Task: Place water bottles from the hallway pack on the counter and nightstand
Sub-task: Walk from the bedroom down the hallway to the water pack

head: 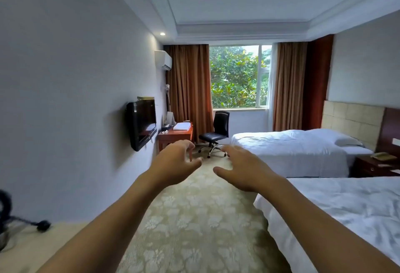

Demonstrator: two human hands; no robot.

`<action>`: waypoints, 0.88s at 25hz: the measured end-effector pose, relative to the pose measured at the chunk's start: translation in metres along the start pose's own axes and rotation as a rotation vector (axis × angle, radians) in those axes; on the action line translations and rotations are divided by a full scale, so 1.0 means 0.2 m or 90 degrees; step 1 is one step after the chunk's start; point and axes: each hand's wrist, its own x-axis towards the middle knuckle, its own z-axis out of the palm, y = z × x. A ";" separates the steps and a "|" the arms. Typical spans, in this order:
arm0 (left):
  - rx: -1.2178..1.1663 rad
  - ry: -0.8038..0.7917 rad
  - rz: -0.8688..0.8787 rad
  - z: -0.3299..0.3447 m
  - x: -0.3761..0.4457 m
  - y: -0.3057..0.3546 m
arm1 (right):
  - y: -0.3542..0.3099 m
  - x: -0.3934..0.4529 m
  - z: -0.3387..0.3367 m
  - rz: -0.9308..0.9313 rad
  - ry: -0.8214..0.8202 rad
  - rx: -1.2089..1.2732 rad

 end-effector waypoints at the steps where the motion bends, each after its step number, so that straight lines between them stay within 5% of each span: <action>1: -0.008 0.001 0.011 0.06 0.13 -0.07 | 0.05 0.13 0.05 0.002 0.001 0.012; 10: -0.032 -0.015 0.049 0.53 1.54 -0.61 | 0.60 1.57 0.29 0.067 0.012 0.018; 22: -0.009 -0.020 -0.018 1.40 3.13 -1.22 | 1.60 3.30 0.82 0.002 0.020 0.080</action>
